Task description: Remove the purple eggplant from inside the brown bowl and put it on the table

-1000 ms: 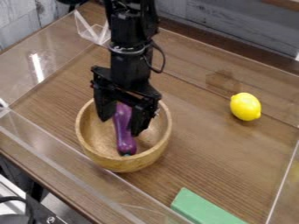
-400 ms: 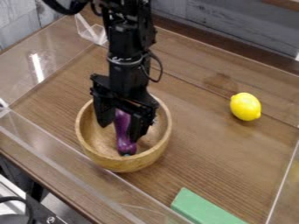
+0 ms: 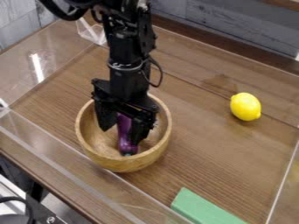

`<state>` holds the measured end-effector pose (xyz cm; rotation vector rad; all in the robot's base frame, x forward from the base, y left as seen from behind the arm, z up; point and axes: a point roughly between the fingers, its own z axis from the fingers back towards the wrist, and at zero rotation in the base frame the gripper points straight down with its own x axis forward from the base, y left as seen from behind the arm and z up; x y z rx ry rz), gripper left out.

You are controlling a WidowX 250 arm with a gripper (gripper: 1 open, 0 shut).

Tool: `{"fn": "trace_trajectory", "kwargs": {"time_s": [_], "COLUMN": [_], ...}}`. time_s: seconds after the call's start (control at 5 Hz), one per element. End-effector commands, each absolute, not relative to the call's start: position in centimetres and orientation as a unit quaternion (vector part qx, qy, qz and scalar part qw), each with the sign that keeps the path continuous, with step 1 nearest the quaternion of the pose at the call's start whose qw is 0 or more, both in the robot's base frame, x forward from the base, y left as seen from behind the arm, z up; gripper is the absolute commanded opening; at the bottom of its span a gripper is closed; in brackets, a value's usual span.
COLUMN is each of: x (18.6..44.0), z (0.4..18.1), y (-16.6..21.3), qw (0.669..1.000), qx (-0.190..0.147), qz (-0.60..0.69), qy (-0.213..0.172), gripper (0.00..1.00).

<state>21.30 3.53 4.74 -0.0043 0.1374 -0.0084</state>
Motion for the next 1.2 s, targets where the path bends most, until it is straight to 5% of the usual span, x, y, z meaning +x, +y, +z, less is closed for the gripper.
{"fn": "trace_trajectory", "kwargs": {"time_s": [0.0,0.2,0.4,1.0], "x": [21.76,21.80,21.80,21.90], "z": [5.12,4.87,4.74,5.70], "y": [3.90,3.90,3.87,3.81], "qw": [0.999,0.999,0.999,0.999], "qx": [-0.002,-0.004,-0.007,-0.023], "qz": [0.002,0.002,0.004,0.013], "qy": [0.051,0.048,0.045,0.029], "gripper": [1.00,1.00,0.00,0.00]}}
